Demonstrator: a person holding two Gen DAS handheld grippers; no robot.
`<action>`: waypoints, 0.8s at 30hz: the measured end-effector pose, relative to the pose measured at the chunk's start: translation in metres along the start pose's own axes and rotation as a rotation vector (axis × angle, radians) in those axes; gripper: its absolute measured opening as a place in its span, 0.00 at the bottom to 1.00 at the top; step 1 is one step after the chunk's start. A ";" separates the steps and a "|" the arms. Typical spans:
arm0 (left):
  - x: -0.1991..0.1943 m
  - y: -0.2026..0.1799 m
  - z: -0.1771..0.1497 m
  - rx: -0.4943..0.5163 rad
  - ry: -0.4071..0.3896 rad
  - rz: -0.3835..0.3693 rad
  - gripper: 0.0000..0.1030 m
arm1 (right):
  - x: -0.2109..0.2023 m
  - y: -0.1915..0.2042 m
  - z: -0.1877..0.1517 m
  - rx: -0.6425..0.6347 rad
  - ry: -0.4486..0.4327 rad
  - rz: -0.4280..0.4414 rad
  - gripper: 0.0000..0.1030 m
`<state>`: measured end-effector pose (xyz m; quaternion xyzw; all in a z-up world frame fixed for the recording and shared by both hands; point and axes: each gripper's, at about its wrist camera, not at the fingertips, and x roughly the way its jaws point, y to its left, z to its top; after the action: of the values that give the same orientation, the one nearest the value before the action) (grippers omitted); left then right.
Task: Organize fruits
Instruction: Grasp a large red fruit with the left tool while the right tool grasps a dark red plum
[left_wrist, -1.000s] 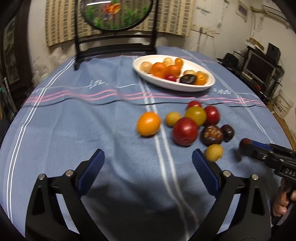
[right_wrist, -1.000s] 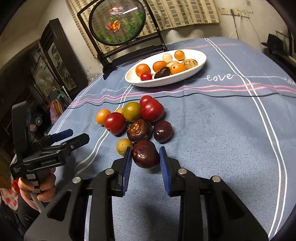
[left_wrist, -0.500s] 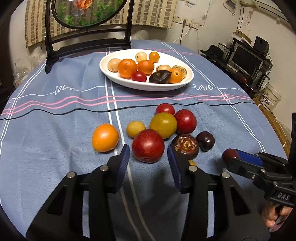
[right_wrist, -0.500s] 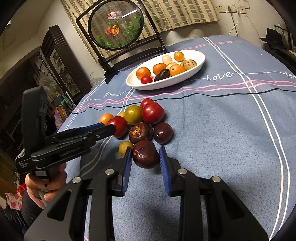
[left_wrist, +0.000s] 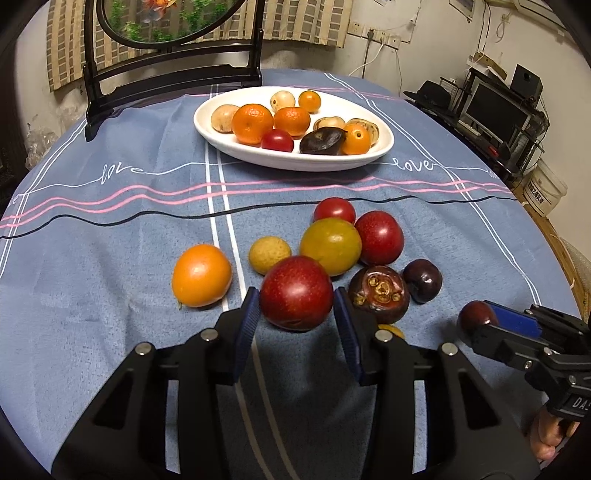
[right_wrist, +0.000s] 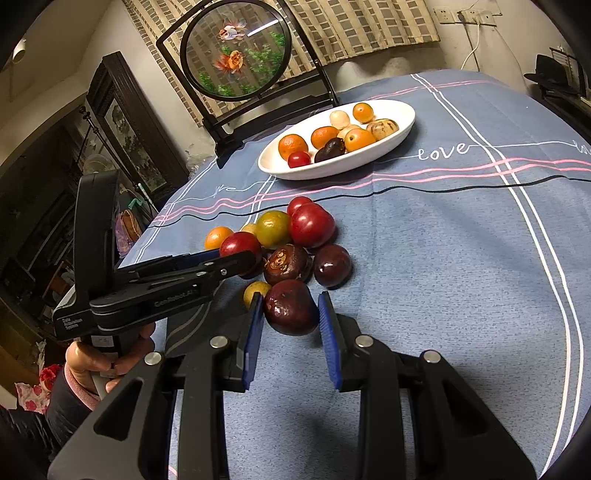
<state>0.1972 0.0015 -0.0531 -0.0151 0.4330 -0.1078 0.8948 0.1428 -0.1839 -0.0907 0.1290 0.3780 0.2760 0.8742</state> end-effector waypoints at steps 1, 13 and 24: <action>0.000 0.000 0.000 0.001 0.000 0.001 0.41 | 0.000 0.000 0.000 0.000 0.000 0.000 0.30; -0.003 0.000 -0.002 -0.001 -0.013 -0.003 0.40 | -0.001 -0.001 0.000 0.006 0.000 0.004 0.29; -0.023 0.007 -0.016 -0.030 -0.045 -0.017 0.40 | -0.002 -0.001 0.000 0.007 -0.001 0.008 0.30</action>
<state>0.1720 0.0141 -0.0460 -0.0344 0.4140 -0.1085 0.9031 0.1422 -0.1856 -0.0902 0.1338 0.3779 0.2780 0.8730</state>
